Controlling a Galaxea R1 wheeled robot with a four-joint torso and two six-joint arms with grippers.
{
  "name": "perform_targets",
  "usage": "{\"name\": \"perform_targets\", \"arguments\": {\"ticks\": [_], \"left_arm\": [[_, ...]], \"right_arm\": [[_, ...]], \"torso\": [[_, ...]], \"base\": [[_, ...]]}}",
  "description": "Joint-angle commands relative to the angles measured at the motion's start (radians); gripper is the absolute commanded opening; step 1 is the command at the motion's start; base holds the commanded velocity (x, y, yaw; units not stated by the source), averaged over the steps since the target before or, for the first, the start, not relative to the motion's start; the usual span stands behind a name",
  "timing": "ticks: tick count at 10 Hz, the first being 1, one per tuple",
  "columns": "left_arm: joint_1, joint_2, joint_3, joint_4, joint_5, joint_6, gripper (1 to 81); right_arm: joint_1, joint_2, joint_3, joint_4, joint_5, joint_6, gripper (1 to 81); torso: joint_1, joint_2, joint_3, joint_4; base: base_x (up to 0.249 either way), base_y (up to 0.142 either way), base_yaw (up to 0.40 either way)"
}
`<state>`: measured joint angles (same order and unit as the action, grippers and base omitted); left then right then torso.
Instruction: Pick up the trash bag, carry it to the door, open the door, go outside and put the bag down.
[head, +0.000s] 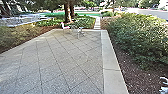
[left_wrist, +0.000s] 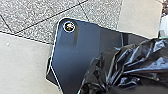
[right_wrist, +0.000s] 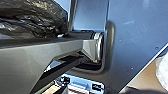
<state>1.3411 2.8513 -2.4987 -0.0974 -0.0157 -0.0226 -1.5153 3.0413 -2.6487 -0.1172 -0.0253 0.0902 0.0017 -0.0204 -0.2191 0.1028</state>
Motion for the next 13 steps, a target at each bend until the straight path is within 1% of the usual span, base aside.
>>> {"name": "perform_targets", "arguments": {"ticks": [1,2,3,4,5,6,8,10,11,12,13], "left_arm": [[-0.093,-0.070,0.058,-0.033,0.071,0.003,1.0],[-0.114,-0.082,0.058,-0.047,0.074,0.003,1.0],[-0.138,-0.096,0.058,-0.063,0.089,0.003,1.0],[-0.164,-0.107,0.057,-0.079,0.106,0.003,1.0],[-0.190,-0.120,0.054,-0.097,0.115,0.003,1.0],[-0.216,-0.134,0.054,-0.114,0.122,0.003,1.0],[-0.280,-0.148,0.031,-0.142,0.146,0.003,1.0],[-0.346,-0.154,0.014,-0.163,0.175,0.003,1.0],[-0.380,-0.156,0.003,-0.176,0.177,0.003,1.0],[-0.412,-0.153,-0.026,-0.186,0.178,0.003,1.0],[-0.446,-0.148,-0.055,-0.189,0.198,0.003,1.0]], "right_arm": [[0.006,0.020,0.014,-0.028,-0.091,-0.024,81.1],[0.006,0.020,0.014,-0.030,-0.093,-0.024,81.1],[0.005,0.020,0.014,-0.030,-0.093,-0.026,81.1],[0.005,0.021,0.014,-0.030,-0.093,-0.024,81.1],[0.005,0.020,0.014,-0.028,-0.093,-0.024,81.1],[0.003,0.020,0.014,-0.028,-0.093,-0.024,81.1],[0.003,0.020,0.014,-0.027,-0.093,-0.021,81.1],[0.005,0.020,0.014,-0.027,-0.091,-0.020,81.1],[0.009,0.021,0.014,-0.027,-0.091,-0.020,81.1],[0.010,0.021,0.014,-0.025,-0.091,-0.020,81.1],[0.011,0.020,0.014,-0.027,-0.091,-0.020,81.1]], "torso": [[0.000,0.000,-0.061,0.072],[0.000,0.000,-0.087,0.092],[0.000,0.000,-0.120,0.108],[0.000,0.000,-0.156,0.106],[0.000,0.000,-0.160,0.086],[0.000,0.001,-0.127,0.093],[0.001,0.001,-0.143,0.091],[0.001,0.002,-0.141,0.091],[0.001,0.002,-0.141,0.091],[0.001,0.002,-0.141,0.091],[0.001,0.002,-0.141,0.091]], "base": [[0.000,0.000,0.000],[0.000,0.000,0.000],[0.000,0.000,0.000],[0.000,0.000,0.000],[0.000,0.000,0.000],[0.000,0.000,0.000],[0.000,0.000,0.000],[0.000,0.000,0.000],[0.000,0.000,0.000],[0.000,0.000,0.000],[0.000,0.000,0.000]]}}
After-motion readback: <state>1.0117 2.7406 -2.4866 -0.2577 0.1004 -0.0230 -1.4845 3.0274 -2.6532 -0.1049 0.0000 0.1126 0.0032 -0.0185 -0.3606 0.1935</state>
